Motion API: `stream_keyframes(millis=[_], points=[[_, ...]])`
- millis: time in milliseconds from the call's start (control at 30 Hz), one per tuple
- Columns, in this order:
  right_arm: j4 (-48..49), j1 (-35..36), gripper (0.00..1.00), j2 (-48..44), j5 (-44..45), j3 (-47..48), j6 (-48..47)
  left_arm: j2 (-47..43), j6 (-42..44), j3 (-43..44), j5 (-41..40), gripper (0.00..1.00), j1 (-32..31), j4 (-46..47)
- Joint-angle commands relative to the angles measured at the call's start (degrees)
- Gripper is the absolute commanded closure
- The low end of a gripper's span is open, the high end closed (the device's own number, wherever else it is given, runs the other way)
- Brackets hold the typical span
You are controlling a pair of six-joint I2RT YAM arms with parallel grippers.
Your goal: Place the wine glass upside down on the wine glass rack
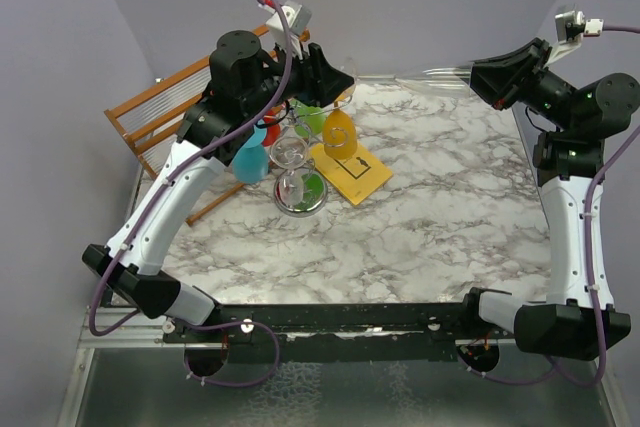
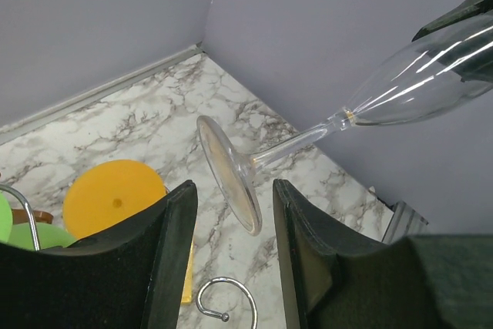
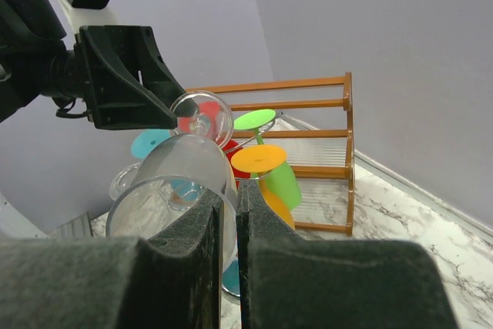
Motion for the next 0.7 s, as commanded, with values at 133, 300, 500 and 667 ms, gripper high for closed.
stream_keyframes(millis=[133,300,500,667], points=[[2.2,-0.1,0.99,-1.1,0.2,-0.9,0.1,0.5,-3.7,-1.6,2.9,0.61,0.1,2.8],[2.1,-0.1,0.99,-1.1,0.3,-1.2,-0.3,0.9,-4.2,-1.6,3.8,0.73,0.1,3.4],[3.3,-0.1,0.99,-1.1,-0.3,-1.8,0.6,1.2,-4.3,-1.7,3.8,0.80,0.1,3.7],[3.7,-0.1,0.99,-1.2,-0.6,-1.9,1.1,1.3,-4.4,-1.7,3.8,0.80,0.1,3.7]])
